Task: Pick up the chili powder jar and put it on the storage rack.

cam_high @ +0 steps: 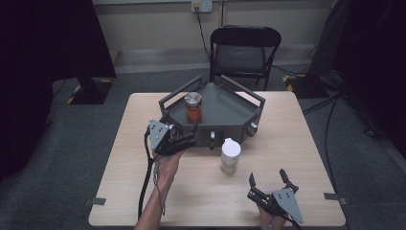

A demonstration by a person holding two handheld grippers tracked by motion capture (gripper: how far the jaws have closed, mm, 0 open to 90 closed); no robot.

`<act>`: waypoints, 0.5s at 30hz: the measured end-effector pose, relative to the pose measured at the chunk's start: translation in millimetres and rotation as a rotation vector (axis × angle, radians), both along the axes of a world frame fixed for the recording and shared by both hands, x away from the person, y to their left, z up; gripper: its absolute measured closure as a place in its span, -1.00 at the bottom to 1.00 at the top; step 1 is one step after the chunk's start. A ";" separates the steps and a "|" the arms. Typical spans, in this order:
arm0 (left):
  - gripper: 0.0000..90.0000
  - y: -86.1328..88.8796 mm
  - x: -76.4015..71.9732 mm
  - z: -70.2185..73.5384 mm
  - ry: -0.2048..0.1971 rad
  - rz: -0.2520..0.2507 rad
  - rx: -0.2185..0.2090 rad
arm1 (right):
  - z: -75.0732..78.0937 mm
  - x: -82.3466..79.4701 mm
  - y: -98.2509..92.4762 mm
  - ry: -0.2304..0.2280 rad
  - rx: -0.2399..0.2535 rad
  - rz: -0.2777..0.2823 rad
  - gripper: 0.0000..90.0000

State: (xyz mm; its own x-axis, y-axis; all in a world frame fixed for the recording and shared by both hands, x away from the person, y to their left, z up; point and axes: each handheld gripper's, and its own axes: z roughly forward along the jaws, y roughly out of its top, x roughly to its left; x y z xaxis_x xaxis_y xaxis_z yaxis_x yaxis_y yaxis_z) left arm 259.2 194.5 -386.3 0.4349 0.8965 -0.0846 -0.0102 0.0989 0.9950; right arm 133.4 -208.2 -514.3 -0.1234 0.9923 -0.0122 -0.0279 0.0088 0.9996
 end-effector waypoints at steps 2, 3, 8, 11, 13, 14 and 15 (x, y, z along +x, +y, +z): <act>-1.00 2.4 -2.6 0.4 0.009 -0.008 0.005 | 0.0 0.0 -0.1 0.000 0.000 0.000 -1.00; -1.00 3.2 -4.4 -1.1 0.003 -0.008 0.006 | 0.0 0.0 -0.1 0.000 0.000 0.001 -1.00; -1.00 6.9 -13.1 -7.1 -0.010 -0.004 -0.010 | 0.1 -0.1 0.0 0.001 0.000 0.000 -1.00; -1.00 9.2 -16.9 -9.9 -0.011 -0.002 -0.018 | 0.0 0.0 0.1 0.000 0.000 0.000 -1.00; -1.00 10.4 -19.4 -11.8 -0.010 0.001 -0.019 | 0.0 0.0 0.2 0.000 0.000 0.000 -1.00; -1.00 11.0 -20.6 -12.9 -0.010 0.002 -0.019 | 0.0 0.0 0.2 0.000 0.000 -0.001 -1.00; -1.00 12.0 -21.7 -14.2 -0.009 0.002 -0.019 | 0.0 0.0 0.2 0.000 0.001 -0.001 -1.00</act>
State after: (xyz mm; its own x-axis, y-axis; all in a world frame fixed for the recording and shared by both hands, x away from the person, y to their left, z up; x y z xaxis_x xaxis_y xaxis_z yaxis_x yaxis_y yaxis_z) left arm 237.5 206.5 -400.6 0.4338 0.8957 -0.0980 -0.0193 0.1179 0.9928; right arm 133.3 -207.9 -514.3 -0.1225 0.9924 -0.0116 -0.0278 0.0082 0.9996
